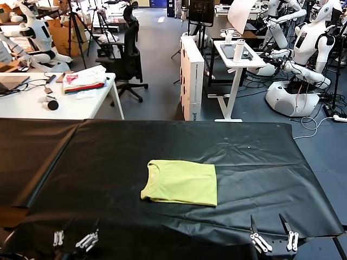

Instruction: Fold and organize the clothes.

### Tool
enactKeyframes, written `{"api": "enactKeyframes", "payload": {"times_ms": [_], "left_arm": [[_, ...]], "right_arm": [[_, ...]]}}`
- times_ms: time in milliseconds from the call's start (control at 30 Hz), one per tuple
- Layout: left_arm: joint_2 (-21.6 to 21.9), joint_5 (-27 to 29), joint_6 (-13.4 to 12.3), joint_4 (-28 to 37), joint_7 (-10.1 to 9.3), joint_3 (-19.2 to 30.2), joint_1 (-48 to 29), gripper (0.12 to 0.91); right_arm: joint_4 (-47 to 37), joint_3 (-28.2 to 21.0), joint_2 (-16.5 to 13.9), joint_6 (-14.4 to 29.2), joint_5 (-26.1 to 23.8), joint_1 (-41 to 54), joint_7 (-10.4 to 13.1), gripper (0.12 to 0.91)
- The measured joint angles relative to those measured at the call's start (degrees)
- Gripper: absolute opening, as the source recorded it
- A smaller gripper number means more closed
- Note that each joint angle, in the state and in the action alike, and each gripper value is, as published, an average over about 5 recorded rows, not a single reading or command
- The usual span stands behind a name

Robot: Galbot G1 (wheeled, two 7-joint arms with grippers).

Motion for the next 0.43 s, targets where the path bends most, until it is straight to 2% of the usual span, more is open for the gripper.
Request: {"api": "enactKeyframes", "payload": {"times_ms": [433], "left_arm": [[0.1,-1.61,0.73,-0.62,0.75,-1.22,1.03,0.907]], "right_arm": [[0.45,-1.24,-0.27,0.11,-0.38,-2.7,0.26,0.907]]}}
